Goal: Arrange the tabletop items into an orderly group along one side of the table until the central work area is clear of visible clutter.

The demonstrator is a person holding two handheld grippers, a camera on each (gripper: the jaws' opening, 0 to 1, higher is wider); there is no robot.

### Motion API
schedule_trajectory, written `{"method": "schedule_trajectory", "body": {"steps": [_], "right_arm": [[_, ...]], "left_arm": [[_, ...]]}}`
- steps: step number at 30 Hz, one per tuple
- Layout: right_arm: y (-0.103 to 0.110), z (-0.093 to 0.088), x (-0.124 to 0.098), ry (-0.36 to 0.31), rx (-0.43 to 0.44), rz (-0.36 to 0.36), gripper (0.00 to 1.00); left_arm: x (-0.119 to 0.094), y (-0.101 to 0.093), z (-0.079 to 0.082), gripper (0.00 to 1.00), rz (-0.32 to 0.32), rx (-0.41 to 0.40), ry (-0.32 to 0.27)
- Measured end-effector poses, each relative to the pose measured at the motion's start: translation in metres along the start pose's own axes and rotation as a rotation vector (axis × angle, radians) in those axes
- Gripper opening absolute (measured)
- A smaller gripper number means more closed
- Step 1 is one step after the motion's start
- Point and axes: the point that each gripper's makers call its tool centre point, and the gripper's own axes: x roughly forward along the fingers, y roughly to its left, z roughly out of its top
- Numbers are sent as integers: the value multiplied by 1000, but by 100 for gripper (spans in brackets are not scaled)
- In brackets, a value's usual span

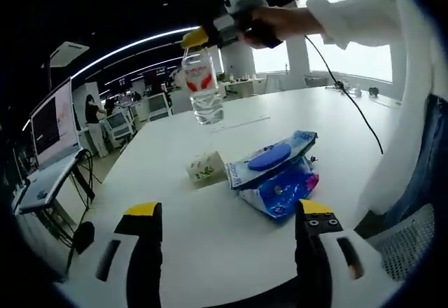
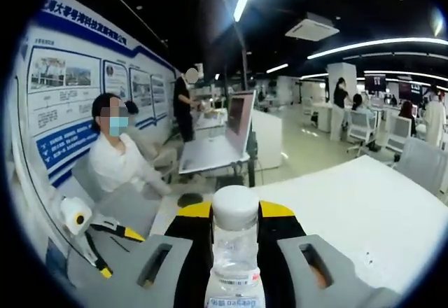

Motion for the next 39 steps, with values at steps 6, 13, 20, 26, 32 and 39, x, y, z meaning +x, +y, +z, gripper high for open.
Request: {"method": "schedule_trajectory", "body": {"steps": [6,13,20,26,32,39], "right_arm": [[-35,-4,9,-22,57,9,21],[-56,-14,18,-34,88,11,21],[-72,-33,30,-5,50,30,21],[-86,-52,42,35,5,53,21],[-91,-66,49,52,-3,82,21],[-87,-88,55,95,12,126,21]], "left_arm": [[3,-3,-6,75,-15,5,21],[4,3,-13,74,14,15,51],[7,-5,-22,68,-19,46,101],[8,-5,-28,66,-18,80,136],[7,2,-32,68,19,83,157],[8,0,-43,66,9,104,211]]}}
